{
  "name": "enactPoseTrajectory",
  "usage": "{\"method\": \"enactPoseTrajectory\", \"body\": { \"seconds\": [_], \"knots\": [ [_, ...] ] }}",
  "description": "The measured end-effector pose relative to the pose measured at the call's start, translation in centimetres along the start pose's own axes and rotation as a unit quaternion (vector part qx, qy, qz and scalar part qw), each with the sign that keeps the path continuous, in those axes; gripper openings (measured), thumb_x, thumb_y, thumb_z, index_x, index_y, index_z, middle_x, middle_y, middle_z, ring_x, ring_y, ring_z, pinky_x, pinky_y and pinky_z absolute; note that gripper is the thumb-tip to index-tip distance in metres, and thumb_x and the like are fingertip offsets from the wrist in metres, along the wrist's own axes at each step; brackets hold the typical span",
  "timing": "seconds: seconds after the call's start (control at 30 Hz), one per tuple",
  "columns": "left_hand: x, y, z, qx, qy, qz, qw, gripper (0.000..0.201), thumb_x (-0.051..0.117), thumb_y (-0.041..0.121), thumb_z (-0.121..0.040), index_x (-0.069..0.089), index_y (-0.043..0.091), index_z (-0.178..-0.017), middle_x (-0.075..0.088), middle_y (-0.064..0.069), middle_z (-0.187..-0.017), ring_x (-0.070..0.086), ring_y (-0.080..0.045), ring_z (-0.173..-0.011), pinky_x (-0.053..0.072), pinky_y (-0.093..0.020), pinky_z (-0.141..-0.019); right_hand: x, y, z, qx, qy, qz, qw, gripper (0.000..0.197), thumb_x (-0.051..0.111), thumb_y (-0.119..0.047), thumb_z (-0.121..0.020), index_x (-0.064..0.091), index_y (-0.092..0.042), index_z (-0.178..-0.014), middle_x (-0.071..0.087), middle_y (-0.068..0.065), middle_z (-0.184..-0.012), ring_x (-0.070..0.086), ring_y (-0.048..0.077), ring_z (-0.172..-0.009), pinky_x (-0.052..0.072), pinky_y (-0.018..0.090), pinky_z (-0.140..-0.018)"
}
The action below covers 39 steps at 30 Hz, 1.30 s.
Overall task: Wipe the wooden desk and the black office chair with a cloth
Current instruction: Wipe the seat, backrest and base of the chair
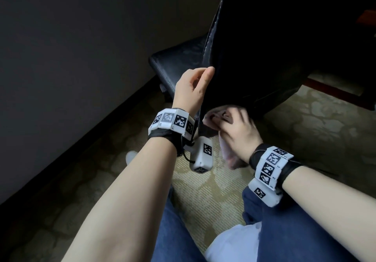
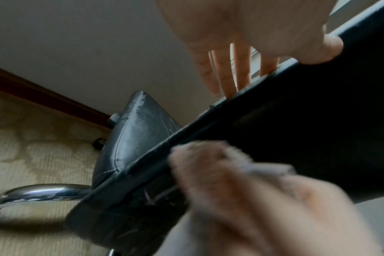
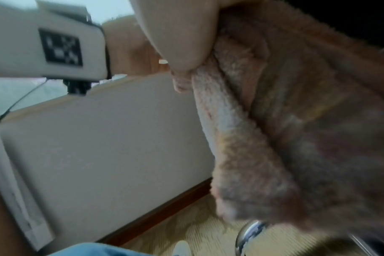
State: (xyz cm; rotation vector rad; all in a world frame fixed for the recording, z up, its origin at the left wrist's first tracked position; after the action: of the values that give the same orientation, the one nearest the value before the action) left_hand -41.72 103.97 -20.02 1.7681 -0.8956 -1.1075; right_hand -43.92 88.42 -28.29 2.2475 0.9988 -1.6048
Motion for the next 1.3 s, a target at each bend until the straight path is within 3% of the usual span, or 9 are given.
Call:
{"method": "enactPoseTrajectory", "body": {
  "seconds": [0.07,0.23,0.47,0.6,0.7,0.77,1.0,1.1,1.3],
  "knots": [
    [0.7,-0.6,0.4,-0.013,-0.012,0.012,1.0,0.028,0.06,0.036,-0.091,0.063,0.015,-0.109,0.061,0.007,-0.1,0.057,-0.002,-0.091,0.045,-0.012,-0.081,-1.7,0.9,-0.2,0.008,0.077,-0.015,0.997,0.038,0.055,-0.021,-0.079,0.066,-0.02,-0.115,0.034,0.007,-0.115,0.035,0.03,-0.098,0.05,0.05,-0.075],
    [0.6,-0.7,0.5,0.019,0.019,-0.013,1.0,0.009,0.059,0.024,-0.093,0.056,0.016,-0.089,0.055,0.008,-0.086,0.052,0.005,-0.077,0.038,-0.002,-0.068,-3.0,2.3,-2.0,0.016,0.206,-0.049,0.977,0.037,0.046,-0.016,-0.085,0.06,-0.022,-0.118,0.035,0.008,-0.12,0.037,0.032,-0.103,0.047,0.05,-0.089],
    [-0.7,-2.0,-0.4,0.016,0.015,-0.032,0.999,0.011,0.057,0.026,-0.094,0.053,0.02,-0.086,0.053,0.017,-0.079,0.051,0.008,-0.073,0.038,-0.004,-0.068,-1.1,0.6,-4.0,0.027,0.226,-0.077,0.971,0.036,0.047,-0.018,-0.084,0.055,-0.027,-0.118,0.032,0.006,-0.121,0.036,0.032,-0.105,0.049,0.05,-0.09],
    [-1.8,-2.7,-0.6,-0.012,0.034,-0.008,0.999,0.015,0.055,0.029,-0.094,0.051,0.026,-0.081,0.052,0.018,-0.075,0.049,0.009,-0.065,0.037,-0.005,-0.063,2.1,-0.6,-3.9,0.092,0.063,-0.12,0.986,0.045,0.042,-0.034,-0.083,0.059,-0.027,-0.124,0.032,0.007,-0.129,0.029,0.028,-0.108,0.048,0.044,-0.092],
    [-2.4,-3.3,-0.8,-0.025,0.038,0.011,0.999,0.016,0.054,0.029,-0.096,0.048,0.031,-0.08,0.052,0.018,-0.077,0.049,0.006,-0.069,0.037,-0.004,-0.065,4.3,-1.8,-3.9,0.082,-0.104,-0.044,0.99,0.067,0.068,-0.017,-0.079,0.04,-0.04,-0.136,0.023,0.006,-0.136,0.024,0.033,-0.119,0.05,0.051,-0.085],
    [-2.6,-3.5,-1.0,-0.021,0.036,0.015,0.999,0.017,0.052,0.029,-0.096,0.047,0.033,-0.081,0.052,0.019,-0.081,0.05,0.006,-0.073,0.037,-0.003,-0.068,5.1,-2.8,-3.9,0.099,-0.222,0.012,0.97,0.069,0.059,-0.015,-0.087,0.028,-0.04,-0.144,0.016,0.01,-0.144,0.017,0.04,-0.13,0.043,0.052,-0.096],
    [-3.2,-4.4,-1.6,-0.019,0.047,0.039,0.998,0.011,0.052,0.025,-0.096,0.049,0.028,-0.086,0.053,0.018,-0.086,0.052,0.011,-0.079,0.039,-0.003,-0.072,6.9,-3.8,-3.8,0.119,-0.278,-0.001,0.953,0.054,0.045,-0.014,-0.093,0.03,-0.033,-0.141,0.018,0.008,-0.145,0.027,0.038,-0.127,0.041,0.039,-0.09],
    [-3.0,-4.4,-1.5,-0.027,0.067,0.052,0.996,0.017,0.051,0.025,-0.097,0.046,0.035,-0.083,0.054,0.016,-0.086,0.052,0.008,-0.078,0.04,-0.007,-0.071,5.8,-2.7,-3.2,0.097,-0.23,-0.029,0.968,0.047,0.046,-0.02,-0.094,0.04,-0.034,-0.138,0.026,0.01,-0.141,0.031,0.035,-0.124,0.042,0.042,-0.088],
    [-2.6,-4.3,-1.3,-0.029,0.115,0.051,0.992,0.019,0.048,0.026,-0.098,0.045,0.036,-0.082,0.05,0.016,-0.082,0.049,0.003,-0.076,0.039,-0.009,-0.07,1.4,-0.4,-2.6,0.05,0.068,-0.102,0.991,0.043,0.044,-0.024,-0.08,0.066,-0.016,-0.116,0.032,0.005,-0.119,0.038,0.031,-0.108,0.05,0.046,-0.084]
  ]
}}
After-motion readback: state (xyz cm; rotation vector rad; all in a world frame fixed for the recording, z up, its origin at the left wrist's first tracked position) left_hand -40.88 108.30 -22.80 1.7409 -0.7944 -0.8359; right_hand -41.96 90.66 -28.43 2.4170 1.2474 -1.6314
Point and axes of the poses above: each hand's wrist, its own z-axis away from the middle knuckle, its own x-axis out of the palm, y = z × x, the point moved 2 cm from there along -z, towards the middle knuckle
